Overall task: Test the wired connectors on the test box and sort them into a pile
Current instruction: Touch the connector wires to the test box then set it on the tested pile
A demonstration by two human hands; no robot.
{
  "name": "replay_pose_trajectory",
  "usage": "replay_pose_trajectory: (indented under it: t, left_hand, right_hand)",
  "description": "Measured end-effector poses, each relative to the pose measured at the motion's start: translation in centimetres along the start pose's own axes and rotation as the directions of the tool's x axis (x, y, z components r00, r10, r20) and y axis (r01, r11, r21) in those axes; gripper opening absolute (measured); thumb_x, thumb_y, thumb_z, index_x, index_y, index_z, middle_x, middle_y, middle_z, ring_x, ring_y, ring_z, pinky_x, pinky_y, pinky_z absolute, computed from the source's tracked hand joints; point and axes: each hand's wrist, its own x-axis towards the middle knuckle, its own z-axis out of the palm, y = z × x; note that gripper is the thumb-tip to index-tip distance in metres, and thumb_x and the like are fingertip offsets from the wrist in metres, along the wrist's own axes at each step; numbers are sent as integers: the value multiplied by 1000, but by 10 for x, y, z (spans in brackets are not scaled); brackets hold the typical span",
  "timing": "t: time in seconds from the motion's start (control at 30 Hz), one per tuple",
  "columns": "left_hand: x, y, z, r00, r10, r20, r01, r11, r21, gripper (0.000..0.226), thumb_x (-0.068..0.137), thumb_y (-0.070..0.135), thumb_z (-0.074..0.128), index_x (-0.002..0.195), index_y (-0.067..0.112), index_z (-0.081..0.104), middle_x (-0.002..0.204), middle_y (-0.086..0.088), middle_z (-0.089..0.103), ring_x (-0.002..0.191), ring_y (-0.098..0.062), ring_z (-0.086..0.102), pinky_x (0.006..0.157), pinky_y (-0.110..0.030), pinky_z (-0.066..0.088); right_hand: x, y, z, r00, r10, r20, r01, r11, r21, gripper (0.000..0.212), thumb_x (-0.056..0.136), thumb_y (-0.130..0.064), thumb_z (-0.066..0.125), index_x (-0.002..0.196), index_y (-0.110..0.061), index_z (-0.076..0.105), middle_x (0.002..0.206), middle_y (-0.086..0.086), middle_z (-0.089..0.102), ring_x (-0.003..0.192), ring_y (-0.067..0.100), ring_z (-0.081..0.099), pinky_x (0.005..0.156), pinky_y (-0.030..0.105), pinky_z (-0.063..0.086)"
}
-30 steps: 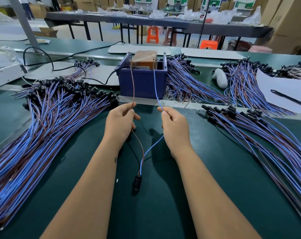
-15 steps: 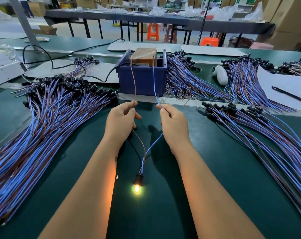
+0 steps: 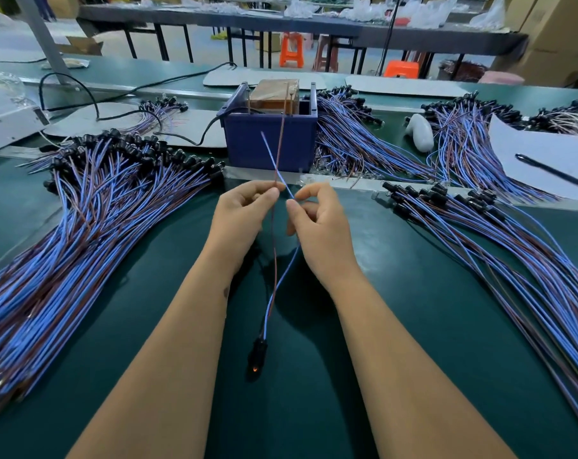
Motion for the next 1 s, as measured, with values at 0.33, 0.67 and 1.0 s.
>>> replay_pose_trajectory:
  t: [0.33, 0.67, 1.0]
  left_hand:
    - [1, 6, 0, 969, -219, 115, 235, 959, -160, 14, 96, 17, 62, 108, 10, 61, 68, -1, 57, 49, -7, 42, 60, -25, 52]
    - [2, 12, -6, 961, -260, 98, 276, 865, -419, 26, 101, 13, 48, 77, 10, 56, 46, 6, 43, 38, -5, 39, 44, -18, 44]
    - [0, 14, -21, 991, -88, 105, 135, 766, -629, 27, 97, 14, 57, 72, 23, 65, 65, 2, 67, 57, -9, 63, 57, -19, 54]
  right_hand:
    - [-7, -3, 4, 997, -29, 77, 24, 998, 64, 8, 89, -3, 66, 89, -7, 59, 72, 11, 72, 64, 16, 67, 64, 23, 50]
    - [-6, -6, -4, 980, 37, 194, -79, 973, 216, 19, 96, 1, 54, 110, -7, 65, 78, 9, 70, 64, 3, 64, 61, 15, 49]
    - [-4, -10, -5, 995, 37, 96, -67, 940, 334, 23, 104, -22, 46, 110, -24, 67, 92, 1, 61, 76, 11, 54, 73, 26, 49]
